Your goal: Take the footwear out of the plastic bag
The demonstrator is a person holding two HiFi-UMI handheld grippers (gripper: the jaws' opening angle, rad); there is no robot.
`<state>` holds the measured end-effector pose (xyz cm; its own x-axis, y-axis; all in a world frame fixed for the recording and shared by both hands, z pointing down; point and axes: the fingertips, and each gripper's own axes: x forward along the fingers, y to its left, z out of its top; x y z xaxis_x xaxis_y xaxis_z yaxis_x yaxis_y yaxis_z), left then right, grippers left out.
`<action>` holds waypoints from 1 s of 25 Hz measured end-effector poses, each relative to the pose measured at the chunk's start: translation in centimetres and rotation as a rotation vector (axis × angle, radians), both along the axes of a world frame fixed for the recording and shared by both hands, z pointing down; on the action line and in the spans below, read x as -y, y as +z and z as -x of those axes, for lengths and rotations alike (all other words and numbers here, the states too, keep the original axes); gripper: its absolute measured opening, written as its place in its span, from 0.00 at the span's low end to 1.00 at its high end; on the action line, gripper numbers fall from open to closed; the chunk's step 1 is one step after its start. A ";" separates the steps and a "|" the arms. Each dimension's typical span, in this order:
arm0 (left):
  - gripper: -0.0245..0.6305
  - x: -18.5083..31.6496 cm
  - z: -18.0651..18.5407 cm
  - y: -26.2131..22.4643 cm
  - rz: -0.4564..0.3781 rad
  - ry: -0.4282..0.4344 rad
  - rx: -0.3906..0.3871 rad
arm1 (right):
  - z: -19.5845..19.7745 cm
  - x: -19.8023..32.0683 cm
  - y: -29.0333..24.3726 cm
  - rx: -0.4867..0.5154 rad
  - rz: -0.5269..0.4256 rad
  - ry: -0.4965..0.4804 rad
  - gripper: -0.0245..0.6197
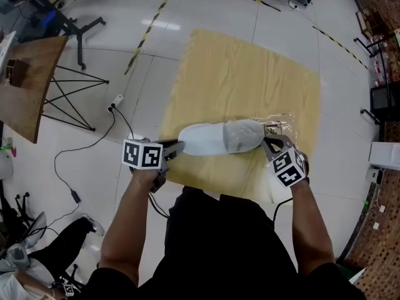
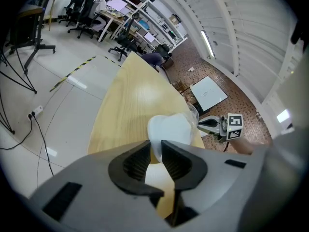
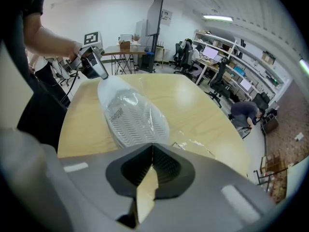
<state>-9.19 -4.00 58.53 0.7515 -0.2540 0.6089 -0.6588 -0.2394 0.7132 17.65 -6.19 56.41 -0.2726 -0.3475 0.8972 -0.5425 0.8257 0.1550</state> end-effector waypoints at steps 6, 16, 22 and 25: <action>0.16 -0.1 -0.3 0.2 0.004 0.007 -0.001 | -1.1 0.1 0.1 -0.011 0.000 0.015 0.04; 0.16 0.2 -0.5 0.0 0.002 0.011 0.000 | -3.1 0.3 -0.2 -0.032 -0.003 0.042 0.04; 0.15 0.3 -0.5 0.0 0.002 0.009 0.001 | -4.3 0.2 -0.3 -0.040 -0.002 0.064 0.04; 0.15 0.3 -0.6 0.2 0.003 0.012 0.003 | -4.9 0.1 -0.2 -0.044 -0.002 0.077 0.04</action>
